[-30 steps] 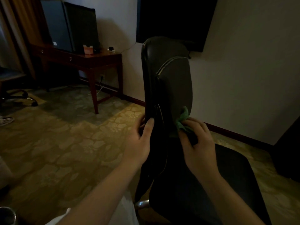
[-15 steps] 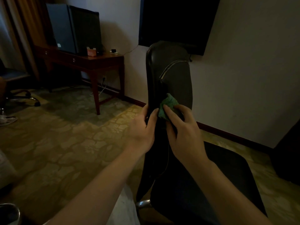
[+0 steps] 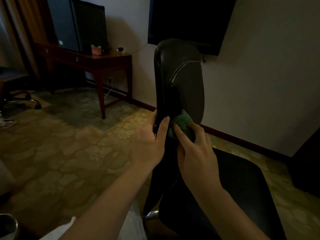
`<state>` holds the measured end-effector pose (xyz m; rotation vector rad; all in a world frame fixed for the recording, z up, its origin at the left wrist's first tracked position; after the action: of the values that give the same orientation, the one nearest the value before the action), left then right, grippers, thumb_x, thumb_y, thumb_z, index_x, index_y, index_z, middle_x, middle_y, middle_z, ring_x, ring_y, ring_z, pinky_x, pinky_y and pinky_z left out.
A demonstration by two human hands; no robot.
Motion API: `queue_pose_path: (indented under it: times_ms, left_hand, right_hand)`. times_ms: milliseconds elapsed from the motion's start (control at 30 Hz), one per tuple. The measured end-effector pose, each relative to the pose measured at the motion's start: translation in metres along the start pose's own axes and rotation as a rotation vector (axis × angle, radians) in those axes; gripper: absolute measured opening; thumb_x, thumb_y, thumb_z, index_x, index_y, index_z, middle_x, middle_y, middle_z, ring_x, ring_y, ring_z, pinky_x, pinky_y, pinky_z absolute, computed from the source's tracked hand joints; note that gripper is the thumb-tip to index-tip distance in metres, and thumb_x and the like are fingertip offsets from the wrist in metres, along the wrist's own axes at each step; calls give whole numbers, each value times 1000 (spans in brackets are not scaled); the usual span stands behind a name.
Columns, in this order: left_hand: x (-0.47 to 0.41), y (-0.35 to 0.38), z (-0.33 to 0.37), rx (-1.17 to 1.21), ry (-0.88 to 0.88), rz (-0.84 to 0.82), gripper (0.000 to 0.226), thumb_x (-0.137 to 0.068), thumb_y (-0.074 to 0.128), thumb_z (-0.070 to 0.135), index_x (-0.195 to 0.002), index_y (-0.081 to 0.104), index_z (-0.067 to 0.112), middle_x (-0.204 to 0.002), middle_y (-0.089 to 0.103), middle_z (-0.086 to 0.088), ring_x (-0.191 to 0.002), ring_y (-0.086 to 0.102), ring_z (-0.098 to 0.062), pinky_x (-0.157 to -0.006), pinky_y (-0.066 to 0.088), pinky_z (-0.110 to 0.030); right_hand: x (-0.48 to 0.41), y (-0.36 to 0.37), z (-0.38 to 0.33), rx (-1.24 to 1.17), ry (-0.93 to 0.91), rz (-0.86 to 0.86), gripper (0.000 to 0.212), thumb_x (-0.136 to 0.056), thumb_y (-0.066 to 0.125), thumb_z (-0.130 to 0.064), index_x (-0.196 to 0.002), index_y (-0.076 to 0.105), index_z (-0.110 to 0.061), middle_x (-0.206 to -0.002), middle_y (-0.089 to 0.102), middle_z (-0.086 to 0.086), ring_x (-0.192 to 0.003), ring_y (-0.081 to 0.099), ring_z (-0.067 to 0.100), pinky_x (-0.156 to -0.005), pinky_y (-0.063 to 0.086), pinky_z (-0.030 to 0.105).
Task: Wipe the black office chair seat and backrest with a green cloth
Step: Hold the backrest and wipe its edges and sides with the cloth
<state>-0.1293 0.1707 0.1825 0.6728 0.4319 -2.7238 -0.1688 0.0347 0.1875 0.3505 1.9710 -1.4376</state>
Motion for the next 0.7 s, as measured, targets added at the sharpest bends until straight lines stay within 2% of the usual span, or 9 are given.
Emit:
queue_pose_path:
  times_ms: [233,400,567,700]
  left_hand:
    - [0,1,-1,0,11,5,47,-97,39,64,-133,55,38,-104,70,17,-95,67,-3,-80,58,-40]
    - [4,1,-1,36,50,22,49,-98,41,60,-135,55,32,-104,71,13,-92,69,-5,-74,59,-41]
    - [1,2,-1,23,59,42,48,-99,42,58,-134,58,29,-105,71,16,-94,67,2,-77,59,-33]
    - [3,3,-1,26,87,49,46,-100,42,51,-135,58,26,-106,70,17,-96,66,4,-79,57,-25]
  right_hand:
    - [-4,-10,4,-114,-47,85,45,-93,51,-23,-138,54,-19,-138,48,16,-121,52,30,-87,47,28]
    - [-16,-12,-1,-107,-74,89,44,-96,43,-31,-137,55,-20,-139,46,16,-121,51,32,-85,47,29]
    - [7,3,10,-74,-35,11,45,-92,50,-26,-137,55,-22,-140,46,14,-122,52,32,-79,52,32]
    - [20,9,15,-88,-18,-4,46,-92,51,-25,-138,53,-22,-140,46,14,-123,51,31,-80,49,28]
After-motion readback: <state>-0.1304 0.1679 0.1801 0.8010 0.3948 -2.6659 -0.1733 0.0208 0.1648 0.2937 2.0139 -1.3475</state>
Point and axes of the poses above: each hand's wrist, its own x-axis away from the middle knuckle, its own y-axis out of the palm, z = x × y, the point moved 4 cm from there along -x, towards the middle knuckle
